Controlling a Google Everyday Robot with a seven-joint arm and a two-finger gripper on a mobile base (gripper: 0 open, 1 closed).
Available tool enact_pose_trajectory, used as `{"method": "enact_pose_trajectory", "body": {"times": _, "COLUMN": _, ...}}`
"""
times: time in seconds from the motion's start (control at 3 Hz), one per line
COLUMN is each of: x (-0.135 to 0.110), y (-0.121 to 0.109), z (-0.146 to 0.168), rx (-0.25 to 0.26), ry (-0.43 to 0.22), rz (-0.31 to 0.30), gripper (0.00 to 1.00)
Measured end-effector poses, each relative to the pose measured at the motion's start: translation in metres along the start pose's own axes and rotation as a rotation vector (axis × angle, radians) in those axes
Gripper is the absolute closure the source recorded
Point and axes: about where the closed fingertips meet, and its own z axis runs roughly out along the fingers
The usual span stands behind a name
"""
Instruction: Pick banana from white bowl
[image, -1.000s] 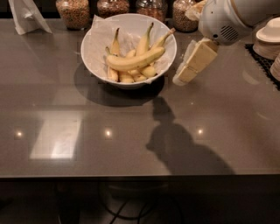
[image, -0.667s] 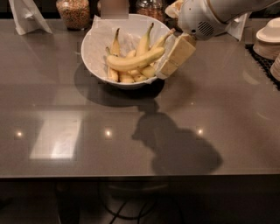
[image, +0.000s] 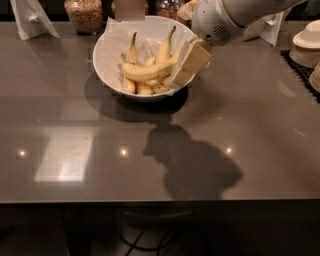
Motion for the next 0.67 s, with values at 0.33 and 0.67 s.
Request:
{"method": "enact_pose_trajectory", "body": {"times": 0.33, "x": -0.017, "y": -0.007, "z": 0.029, "rx": -0.022, "ry": -0.021, "rz": -0.047, "gripper": 0.0}}
{"method": "enact_pose_trajectory", "body": {"times": 0.67, "x": -0.03, "y": -0.016, "z": 0.061, "rx": -0.055, "ry": -0.023, "rz": -0.093, "gripper": 0.0}}
